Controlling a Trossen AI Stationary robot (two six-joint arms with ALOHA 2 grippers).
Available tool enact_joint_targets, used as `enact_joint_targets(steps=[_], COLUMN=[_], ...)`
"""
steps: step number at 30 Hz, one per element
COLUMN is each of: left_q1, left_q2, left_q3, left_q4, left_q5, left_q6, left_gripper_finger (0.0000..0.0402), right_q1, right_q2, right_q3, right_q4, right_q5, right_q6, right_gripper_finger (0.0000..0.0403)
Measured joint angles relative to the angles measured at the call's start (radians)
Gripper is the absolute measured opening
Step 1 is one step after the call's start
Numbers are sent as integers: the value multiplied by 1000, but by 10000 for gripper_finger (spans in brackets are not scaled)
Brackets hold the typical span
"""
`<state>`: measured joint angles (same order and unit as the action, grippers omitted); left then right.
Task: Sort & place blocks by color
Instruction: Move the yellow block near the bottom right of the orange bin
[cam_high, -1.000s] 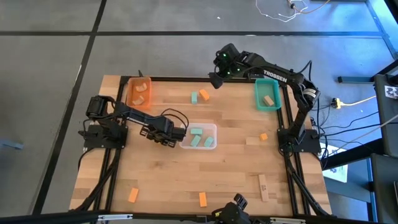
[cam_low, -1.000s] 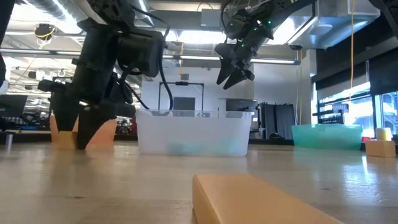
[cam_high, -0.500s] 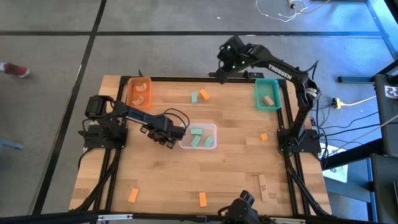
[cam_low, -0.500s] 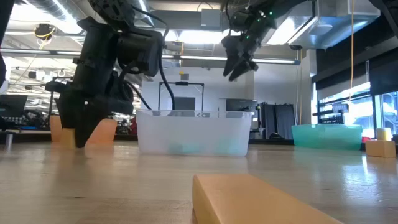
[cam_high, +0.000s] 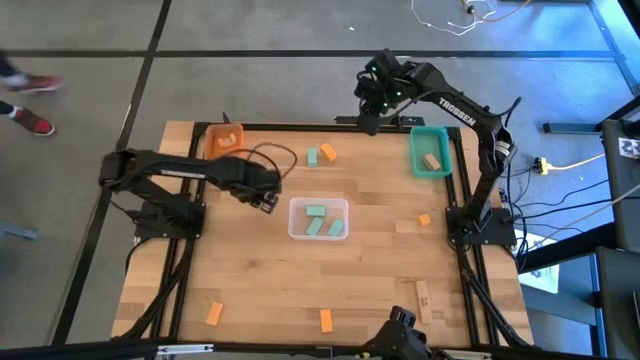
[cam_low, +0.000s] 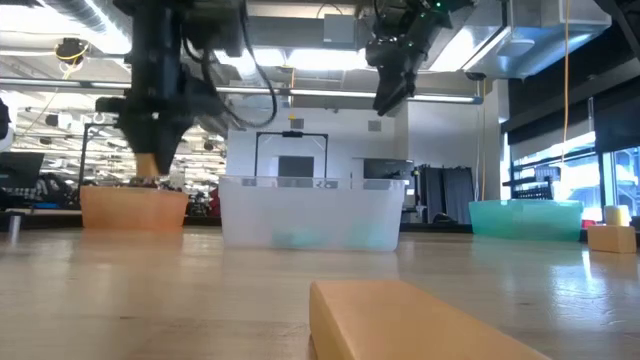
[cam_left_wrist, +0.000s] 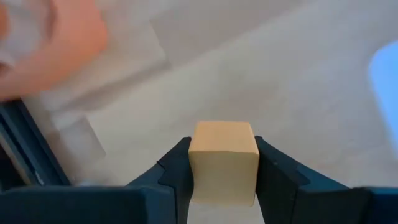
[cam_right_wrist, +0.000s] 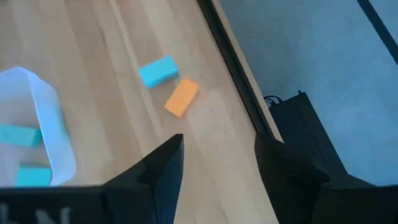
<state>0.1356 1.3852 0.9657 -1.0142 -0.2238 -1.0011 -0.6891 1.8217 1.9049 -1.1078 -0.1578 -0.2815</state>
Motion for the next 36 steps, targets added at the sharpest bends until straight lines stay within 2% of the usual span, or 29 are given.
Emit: enact_joint_targets(steps=[8, 18, 25, 31, 36], left_q1=[56, 111, 185, 243, 289], left_q2=[-174, -293, -343, -341, -317], left_q3=[0, 2, 0, 0, 0], left_q4=[48, 121, 161, 229, 224], left_q5=[-65, -76, -70, 5, 34], left_q6=[132, 300, 368, 465, 514], left_gripper_finger=[124, 124, 124, 124, 124], right_q1=[0, -8, -15, -24, -50], right_q2=[0, -2, -8, -13, -14], right_q3=[0, 0, 0, 0, -14], right_q4=[-204, -308, -289, -263, -252], right_q5=[-1, 7, 7, 7, 8], right_q6=[-169, -167, -94, -85, 58], right_gripper_finger=[197, 197, 197, 197, 197])
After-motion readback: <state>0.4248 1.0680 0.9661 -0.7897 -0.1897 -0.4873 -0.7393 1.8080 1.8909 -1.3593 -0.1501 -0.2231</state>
